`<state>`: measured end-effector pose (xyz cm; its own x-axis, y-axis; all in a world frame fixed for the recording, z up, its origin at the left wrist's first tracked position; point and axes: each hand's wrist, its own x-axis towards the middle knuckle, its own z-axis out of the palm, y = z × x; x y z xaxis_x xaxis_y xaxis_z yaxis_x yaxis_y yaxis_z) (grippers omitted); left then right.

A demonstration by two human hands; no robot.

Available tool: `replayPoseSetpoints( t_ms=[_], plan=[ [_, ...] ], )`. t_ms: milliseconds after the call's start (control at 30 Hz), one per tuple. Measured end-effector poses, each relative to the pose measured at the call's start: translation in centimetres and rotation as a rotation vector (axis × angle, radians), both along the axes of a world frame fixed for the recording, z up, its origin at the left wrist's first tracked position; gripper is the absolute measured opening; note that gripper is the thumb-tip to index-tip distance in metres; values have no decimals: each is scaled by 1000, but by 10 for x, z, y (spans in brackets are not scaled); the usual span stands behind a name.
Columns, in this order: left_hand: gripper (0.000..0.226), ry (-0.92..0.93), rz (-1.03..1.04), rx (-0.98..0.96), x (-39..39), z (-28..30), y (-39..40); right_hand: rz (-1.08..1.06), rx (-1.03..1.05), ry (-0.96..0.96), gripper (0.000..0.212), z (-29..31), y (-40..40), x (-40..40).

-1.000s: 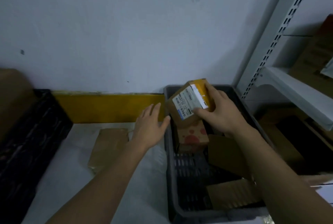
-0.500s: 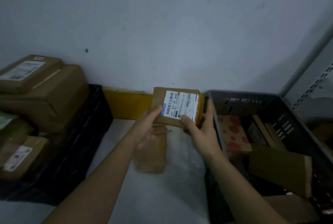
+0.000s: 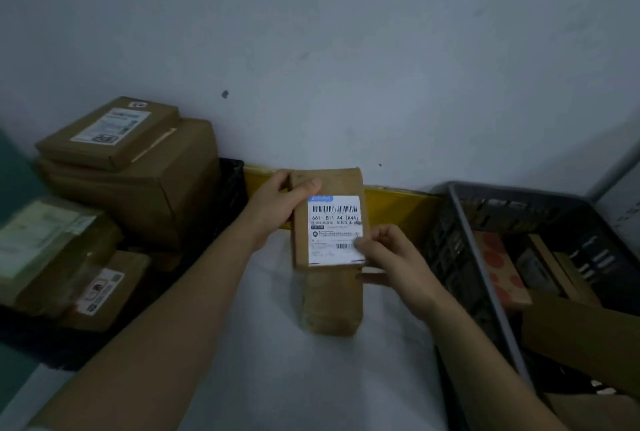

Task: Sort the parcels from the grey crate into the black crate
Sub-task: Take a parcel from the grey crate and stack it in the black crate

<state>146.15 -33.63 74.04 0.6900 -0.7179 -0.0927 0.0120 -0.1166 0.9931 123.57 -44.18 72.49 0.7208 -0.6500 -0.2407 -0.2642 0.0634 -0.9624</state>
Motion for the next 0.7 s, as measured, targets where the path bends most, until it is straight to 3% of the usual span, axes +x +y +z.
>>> replayPoseSetpoints(
  t_ms=[133, 233, 367, 533, 600, 700],
  plan=[
    [68, -40, 99, 5, 14, 1, 25, 11, 45, -29, 44, -8, 26, 29],
    [61, 39, 161, -7, 15, -6, 56, -5, 27, -101, 38, -9, 45, 52],
    [55, 120, 302, 35, 16, -13, 120, 148, -74, -100, 31, -8, 73, 85],
    [54, 126, 443, 83, 34, -7, 198, 472, -35, -9, 53, -3, 112, 129],
    [38, 68, 459, 136, 41, 2, 222, 520, 83, 20, 68, -4, 132, 147],
    [33, -242, 498, 379, 56, 12, 253, 514, 86, 46, 84, -7, 165, 174]
  ],
)
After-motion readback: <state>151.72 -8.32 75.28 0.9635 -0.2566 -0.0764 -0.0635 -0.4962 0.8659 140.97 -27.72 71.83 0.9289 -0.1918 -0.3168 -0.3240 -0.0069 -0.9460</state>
